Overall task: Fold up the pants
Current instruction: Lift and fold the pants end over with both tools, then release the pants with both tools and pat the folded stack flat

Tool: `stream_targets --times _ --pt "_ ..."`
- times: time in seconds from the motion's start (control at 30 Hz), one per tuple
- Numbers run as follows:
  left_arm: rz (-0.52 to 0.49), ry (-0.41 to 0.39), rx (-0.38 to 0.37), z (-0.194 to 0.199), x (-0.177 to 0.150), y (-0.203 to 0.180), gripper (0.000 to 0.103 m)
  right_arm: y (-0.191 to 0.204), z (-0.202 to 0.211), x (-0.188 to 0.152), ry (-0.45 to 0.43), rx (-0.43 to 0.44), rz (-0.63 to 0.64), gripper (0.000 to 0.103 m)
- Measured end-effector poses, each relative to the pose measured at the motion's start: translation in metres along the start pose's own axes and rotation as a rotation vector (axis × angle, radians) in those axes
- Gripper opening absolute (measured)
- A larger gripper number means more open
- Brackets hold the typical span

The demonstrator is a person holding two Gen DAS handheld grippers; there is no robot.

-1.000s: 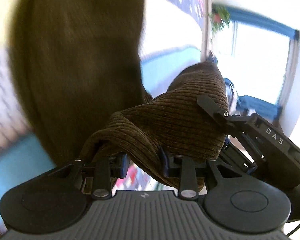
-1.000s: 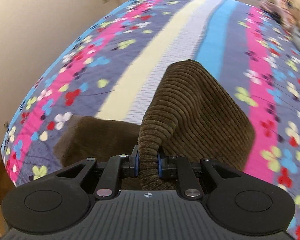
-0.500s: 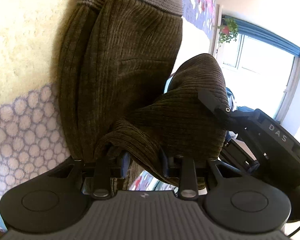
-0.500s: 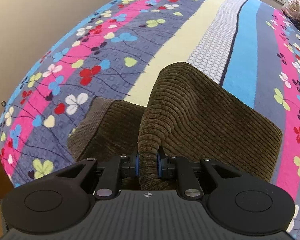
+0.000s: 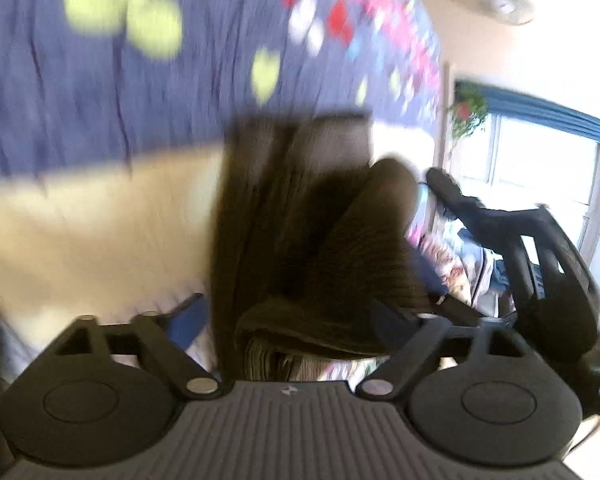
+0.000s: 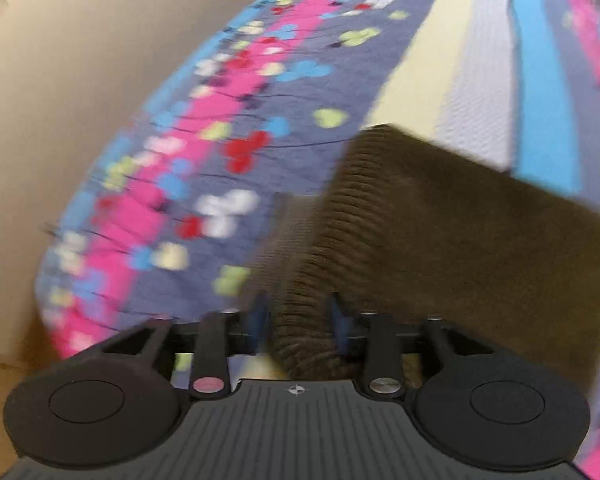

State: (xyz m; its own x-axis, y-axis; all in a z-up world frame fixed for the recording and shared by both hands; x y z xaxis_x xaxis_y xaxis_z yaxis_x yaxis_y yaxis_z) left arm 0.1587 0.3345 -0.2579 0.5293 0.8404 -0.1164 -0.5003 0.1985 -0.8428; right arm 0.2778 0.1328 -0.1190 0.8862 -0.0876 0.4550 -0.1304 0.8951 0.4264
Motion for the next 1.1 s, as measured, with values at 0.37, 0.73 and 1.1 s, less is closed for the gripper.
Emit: stream_targets --times 0.37,0.73,1.1 --pt "-0.449 -0.009 -0.072 0.072 -0.001 -0.113 0.103 -0.045 0.130 -0.016 -0.250 0.008 0.088 0.085" --pt "-0.514 0.317 -0.220 -0.074 -0.041 -0.145 0.103 -0.128 0.133 -0.118 -0.299 -0.216 -0.044 0.085" --pt "-0.398 0.129 -0.072 -0.057 0.080 -0.046 0.096 -0.137 0.080 -0.136 -0.341 -0.279 0.032 0.083"
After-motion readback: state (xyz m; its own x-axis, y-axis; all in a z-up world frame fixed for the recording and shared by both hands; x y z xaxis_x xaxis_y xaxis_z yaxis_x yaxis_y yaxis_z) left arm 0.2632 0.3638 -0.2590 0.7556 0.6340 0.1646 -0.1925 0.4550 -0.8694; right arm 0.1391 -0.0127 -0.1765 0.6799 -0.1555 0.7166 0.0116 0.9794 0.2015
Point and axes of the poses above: each gripper's, at about its wrist camera, not at the fingertips, and z roughly against the way its jaws point, y to its left, x to its top, the point moved 3 cm from there along -z, roughly the way its jaws point, and after that the axes turned 6 degrees about -y, right-handed, at the moved point
